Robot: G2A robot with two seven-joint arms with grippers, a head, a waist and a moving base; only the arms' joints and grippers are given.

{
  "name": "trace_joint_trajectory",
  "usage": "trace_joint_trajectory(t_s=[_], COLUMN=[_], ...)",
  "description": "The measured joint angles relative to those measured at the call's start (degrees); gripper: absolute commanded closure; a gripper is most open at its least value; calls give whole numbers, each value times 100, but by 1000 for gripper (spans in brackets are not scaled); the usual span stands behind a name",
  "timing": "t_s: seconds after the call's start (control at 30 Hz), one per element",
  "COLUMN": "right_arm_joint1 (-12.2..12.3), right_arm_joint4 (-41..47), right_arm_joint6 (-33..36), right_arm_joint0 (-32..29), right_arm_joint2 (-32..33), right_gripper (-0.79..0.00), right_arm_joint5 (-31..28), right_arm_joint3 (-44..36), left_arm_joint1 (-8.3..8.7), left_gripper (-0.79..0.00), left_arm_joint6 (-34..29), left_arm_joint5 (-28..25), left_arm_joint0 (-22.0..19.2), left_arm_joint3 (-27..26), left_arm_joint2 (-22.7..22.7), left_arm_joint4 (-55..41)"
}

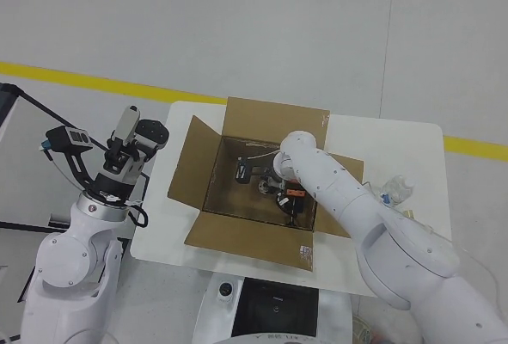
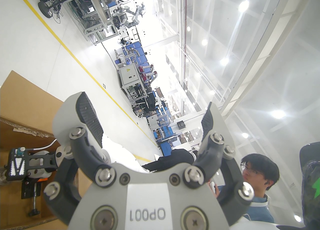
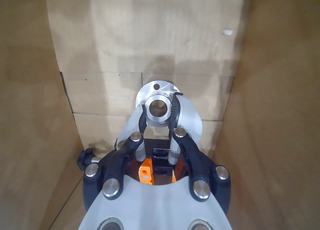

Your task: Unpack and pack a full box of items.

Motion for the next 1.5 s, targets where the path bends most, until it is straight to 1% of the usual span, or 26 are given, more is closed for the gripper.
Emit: trace_joint_trajectory(t_s=[0.13, 0.17, 0.2, 0.27, 0.3, 0.43, 0.77, 1.07, 1.1, 1.13, 1.2, 1.33, 1.43, 1.5], right_arm_joint1=[9, 9, 7, 4, 3, 7, -5, -82, -96, -105, -125, -156, -175, -188], right_arm_joint4=[30, 44, 57, 74, 82, 103, 59, -120, -129, -130, -141, -202, -241, -266], right_arm_joint6=[192, 247, 312, 372, 393, 408, 340, 298, 294, 287, 271, 210, 144, 94], right_arm_joint0=[-71, -84, -103, -125, -132, -122, -139, -220, -224, -225, -218, -188, -172, -165], right_arm_joint2=[13, 17, 18, 23, 29, 57, 68, -45, -52, -55, -61, -77, -84, -87], right_gripper=[0, -18, -231, -339, -363, -388, -357, -320, -305, -243, -191, -120, 0, 0], right_arm_joint5=[16, 16, 20, 31, 36, 14, 12, 66, 80, 84, 101, 141, 158, 185], right_arm_joint3=[-68, -74, -86, -106, -114, -113, -160, -79, -59, -45, -10, 68, 139, 181], left_arm_joint1=[0, 0, 0, 0, 0, 0, 0, 0, 0, 0, 0, 0, 0, 0], left_gripper=[-785, -785, -785, -785, -785, -785, -785, -785, -785, -785, -785, -785, -785, -785], left_arm_joint6=[0, 0, 0, 0, 0, 0, 0, 0, 0, 0, 0, 0, 0, 0], left_arm_joint5=[0, 0, 0, 0, 0, 0, 0, 0, 0, 0, 0, 0, 0, 0], left_arm_joint0=[0, 0, 0, 0, 0, 0, 0, 0, 0, 0, 0, 0, 0, 0], left_arm_joint3=[0, 0, 0, 0, 0, 0, 0, 0, 0, 0, 0, 0, 0, 0], left_arm_joint2=[0, 0, 0, 0, 0, 0, 0, 0, 0, 0, 0, 0, 0, 0], left_arm_joint4=[0, 0, 0, 0, 0, 0, 0, 0, 0, 0, 0, 0, 0, 0])
